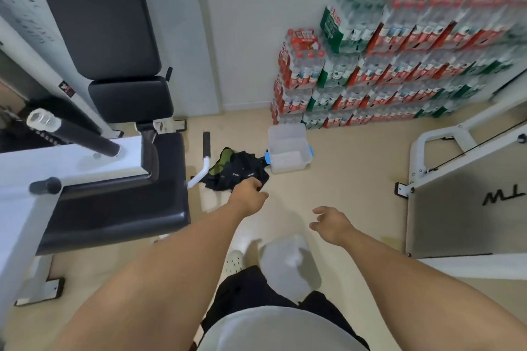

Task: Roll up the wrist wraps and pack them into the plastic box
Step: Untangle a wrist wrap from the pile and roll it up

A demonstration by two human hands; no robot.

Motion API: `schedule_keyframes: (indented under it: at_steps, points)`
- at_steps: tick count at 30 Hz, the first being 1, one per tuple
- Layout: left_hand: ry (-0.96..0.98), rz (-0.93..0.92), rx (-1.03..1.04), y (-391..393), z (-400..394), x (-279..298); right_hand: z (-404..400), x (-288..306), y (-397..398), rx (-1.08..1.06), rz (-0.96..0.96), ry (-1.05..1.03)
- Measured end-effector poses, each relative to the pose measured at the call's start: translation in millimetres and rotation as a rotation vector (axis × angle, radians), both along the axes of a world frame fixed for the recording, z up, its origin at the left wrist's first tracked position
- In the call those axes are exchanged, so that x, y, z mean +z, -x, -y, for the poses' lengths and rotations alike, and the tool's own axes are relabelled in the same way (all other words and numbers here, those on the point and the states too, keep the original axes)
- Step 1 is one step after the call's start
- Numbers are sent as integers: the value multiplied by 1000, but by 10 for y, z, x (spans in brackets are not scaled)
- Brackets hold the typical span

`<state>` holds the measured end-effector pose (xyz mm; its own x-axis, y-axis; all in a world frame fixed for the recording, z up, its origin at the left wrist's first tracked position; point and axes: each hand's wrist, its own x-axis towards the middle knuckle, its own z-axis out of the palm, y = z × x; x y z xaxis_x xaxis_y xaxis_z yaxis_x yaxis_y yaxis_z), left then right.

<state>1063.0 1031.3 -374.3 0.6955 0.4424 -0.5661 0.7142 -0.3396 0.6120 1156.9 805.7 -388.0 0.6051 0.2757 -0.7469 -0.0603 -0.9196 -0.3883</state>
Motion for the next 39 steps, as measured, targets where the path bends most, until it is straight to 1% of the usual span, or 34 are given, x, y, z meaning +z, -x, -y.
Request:
schedule_keyframes:
  at_steps: [2, 6, 8, 14, 18, 21, 26, 31, 35, 39]
  points:
    - [8, 0, -28, -257, -213, 25, -262, 70, -190, -2, 34, -5]
    - [-10, 46, -102, -711, -555, 129, -823, 166, -517, -30, 98, -99]
    - [-7, 43, -110, -840, -655, 104, -990, 165, -604, -23, 92, -117]
    - [33, 2, -65, -1188, -987, -169, -1147, -7, -1101, -13, 32, -51]
    - [41, -52, 16, -1526, -1166, -367, -1194, -191, -1640, -6, -1, -28]
    - [62, -83, 119, -1888, -1227, -505, -1293, -337, -2190, 24, -30, -37]
    - [140, -116, 386, -2514, -1273, -624, -1744, -546, -3132, 239, -50, -64]
    - [176, -93, 545, -3003, -1410, -834, -2257, -806, -3763, 364, -60, -72]
    - [225, -68, 628, -3185, -1522, -1338, -2601, -1306, -3942, 416, -67, -82]
    - [262, -68, 671, -3156, -1661, -2306, -2887, -2219, -3896, 459, -92, -64]
